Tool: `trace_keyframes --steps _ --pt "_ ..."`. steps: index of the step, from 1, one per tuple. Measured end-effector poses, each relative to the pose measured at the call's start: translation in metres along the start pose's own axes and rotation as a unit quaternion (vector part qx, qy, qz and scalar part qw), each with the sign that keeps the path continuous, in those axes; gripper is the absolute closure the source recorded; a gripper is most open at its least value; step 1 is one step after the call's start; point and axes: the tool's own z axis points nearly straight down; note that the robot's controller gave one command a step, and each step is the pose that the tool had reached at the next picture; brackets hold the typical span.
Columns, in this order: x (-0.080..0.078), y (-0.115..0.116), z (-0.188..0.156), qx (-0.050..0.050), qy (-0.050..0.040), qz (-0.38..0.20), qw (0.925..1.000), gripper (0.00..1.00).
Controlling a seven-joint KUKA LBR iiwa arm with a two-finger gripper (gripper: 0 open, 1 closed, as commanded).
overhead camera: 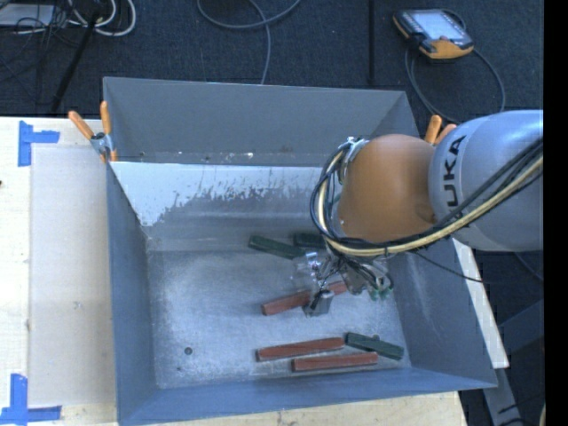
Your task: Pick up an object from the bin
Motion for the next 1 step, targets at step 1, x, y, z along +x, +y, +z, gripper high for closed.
trace_keyframes --steps 1 --pt "-0.0008 0.0000 -0.0092 0.000 -0.0012 0.000 1.0000 1.00"
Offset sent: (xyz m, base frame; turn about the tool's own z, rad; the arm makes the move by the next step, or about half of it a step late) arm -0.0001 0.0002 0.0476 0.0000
